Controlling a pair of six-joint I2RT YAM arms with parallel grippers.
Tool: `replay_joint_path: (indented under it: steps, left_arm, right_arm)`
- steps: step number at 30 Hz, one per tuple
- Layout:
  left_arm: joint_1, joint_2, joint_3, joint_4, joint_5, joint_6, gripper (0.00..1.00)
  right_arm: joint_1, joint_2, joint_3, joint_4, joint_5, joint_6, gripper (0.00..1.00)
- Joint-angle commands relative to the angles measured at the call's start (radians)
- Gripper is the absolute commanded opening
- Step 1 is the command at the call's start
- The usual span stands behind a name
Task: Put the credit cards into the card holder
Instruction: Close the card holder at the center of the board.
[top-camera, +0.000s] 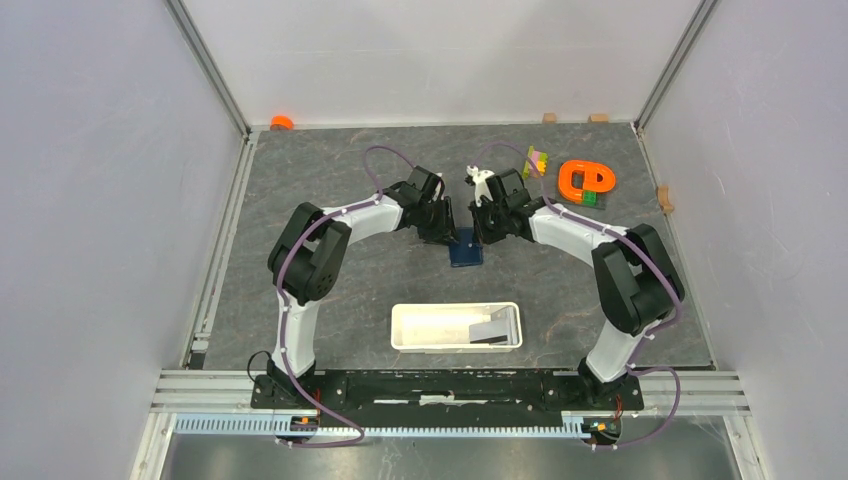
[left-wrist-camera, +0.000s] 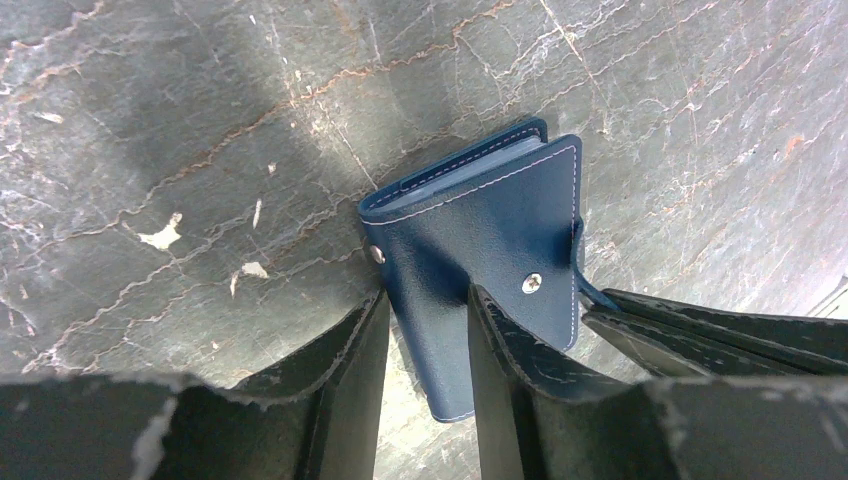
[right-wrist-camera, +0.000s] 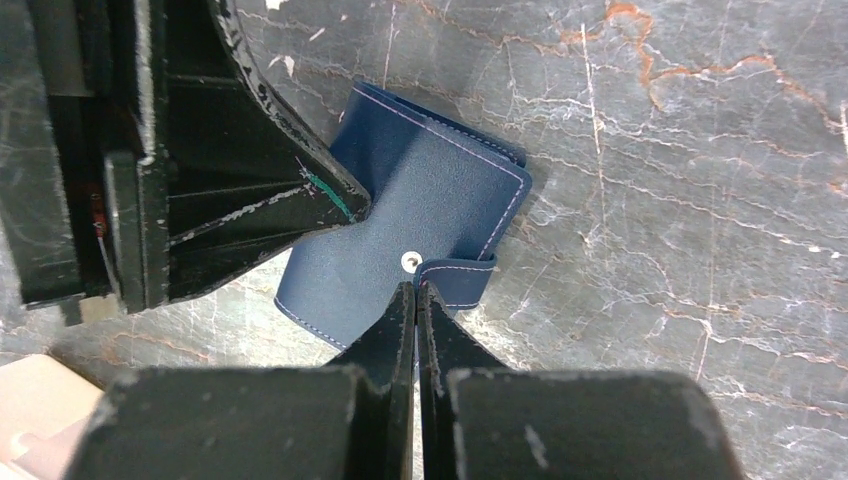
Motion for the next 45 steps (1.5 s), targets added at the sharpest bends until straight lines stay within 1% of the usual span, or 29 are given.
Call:
replay_joint_path:
  steps: [1, 9, 15, 33, 45]
  left_arm:
    - [-0.017, 0.077, -0.012, -0.097, -0.057, 0.051, 0.41]
    - [-0.017, 0.080, -0.015, -0.088, -0.041, 0.040, 0.40]
    - [-0.017, 0.078, -0.018, -0.078, -0.029, 0.035, 0.37]
    - [-0.017, 0.079, -0.015, -0.076, -0.022, 0.034, 0.34]
    - [-0.017, 0.079, -0.013, -0.074, -0.019, 0.033, 0.33]
  right_arm:
    - [-0.001, 0.025, 0.007, 0.016, -0.033, -0.021, 0.00]
    - [0.003, 0.049, 0.002, -0.008, 0.066, -0.038, 0.00]
    - [0.020, 0.080, 0.018, -0.013, 0.059, -0.043, 0.00]
    - [0.034, 0.103, 0.031, 0.017, 0.009, -0.036, 0.00]
    - [0.064, 0.126, 0.046, 0.002, 0.044, -0.060, 0.00]
